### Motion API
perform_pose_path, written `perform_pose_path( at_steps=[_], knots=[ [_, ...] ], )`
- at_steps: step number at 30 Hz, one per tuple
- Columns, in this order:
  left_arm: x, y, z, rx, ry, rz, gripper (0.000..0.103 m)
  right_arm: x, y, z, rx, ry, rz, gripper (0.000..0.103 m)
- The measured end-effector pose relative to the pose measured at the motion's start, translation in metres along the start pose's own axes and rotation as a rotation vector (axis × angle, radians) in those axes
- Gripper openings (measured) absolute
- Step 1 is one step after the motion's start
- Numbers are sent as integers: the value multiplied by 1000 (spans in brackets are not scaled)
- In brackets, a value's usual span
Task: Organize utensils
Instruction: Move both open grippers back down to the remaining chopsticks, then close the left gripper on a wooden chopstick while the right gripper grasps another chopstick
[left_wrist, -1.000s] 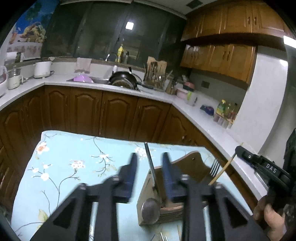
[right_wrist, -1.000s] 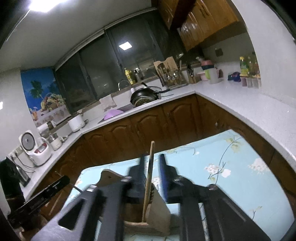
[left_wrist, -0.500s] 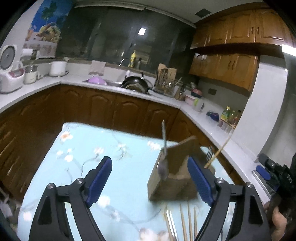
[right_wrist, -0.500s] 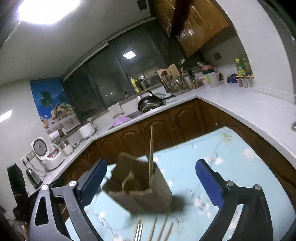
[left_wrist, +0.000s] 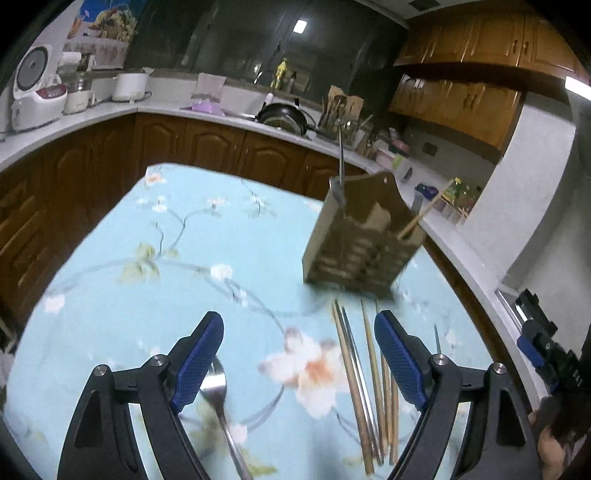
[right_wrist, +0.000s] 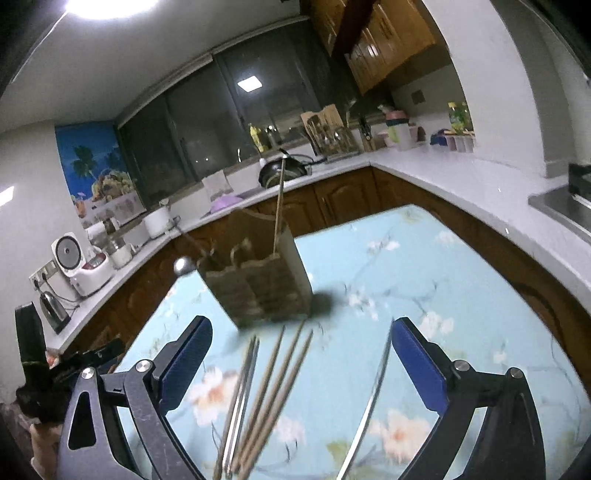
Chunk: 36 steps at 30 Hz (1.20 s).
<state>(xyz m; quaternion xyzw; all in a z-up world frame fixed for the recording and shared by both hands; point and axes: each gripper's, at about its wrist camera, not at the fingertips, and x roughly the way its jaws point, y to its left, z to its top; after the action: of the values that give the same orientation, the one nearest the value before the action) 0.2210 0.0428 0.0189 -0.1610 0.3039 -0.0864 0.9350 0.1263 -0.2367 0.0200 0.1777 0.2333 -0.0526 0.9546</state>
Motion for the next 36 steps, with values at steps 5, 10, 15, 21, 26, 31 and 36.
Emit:
perform_pose_path(
  at_steps=[5,10,15,21,26,31,36],
  knots=[
    [-4,-4,-11,5,50,-8,84,3,2,-24,-7,62,4,99],
    [-7,-10,-13,20,77,-11,84,5,2,-25,-8,69,11,99],
    [7,-15,-8,32,127,3,84,8,-7,-22,19,67,4,99],
    [34,-28,4,87,207,28,83,14,-19,-16,42,70,-11,99],
    [70,-46,14,144,264,52,81,23,-32,-9,70,77,-18,99],
    [115,-56,19,174,311,96,70,30,-43,-3,88,79,-33,99],
    [151,-61,11,247,349,148,62,40,-47,1,93,93,-33,99]
  ],
)
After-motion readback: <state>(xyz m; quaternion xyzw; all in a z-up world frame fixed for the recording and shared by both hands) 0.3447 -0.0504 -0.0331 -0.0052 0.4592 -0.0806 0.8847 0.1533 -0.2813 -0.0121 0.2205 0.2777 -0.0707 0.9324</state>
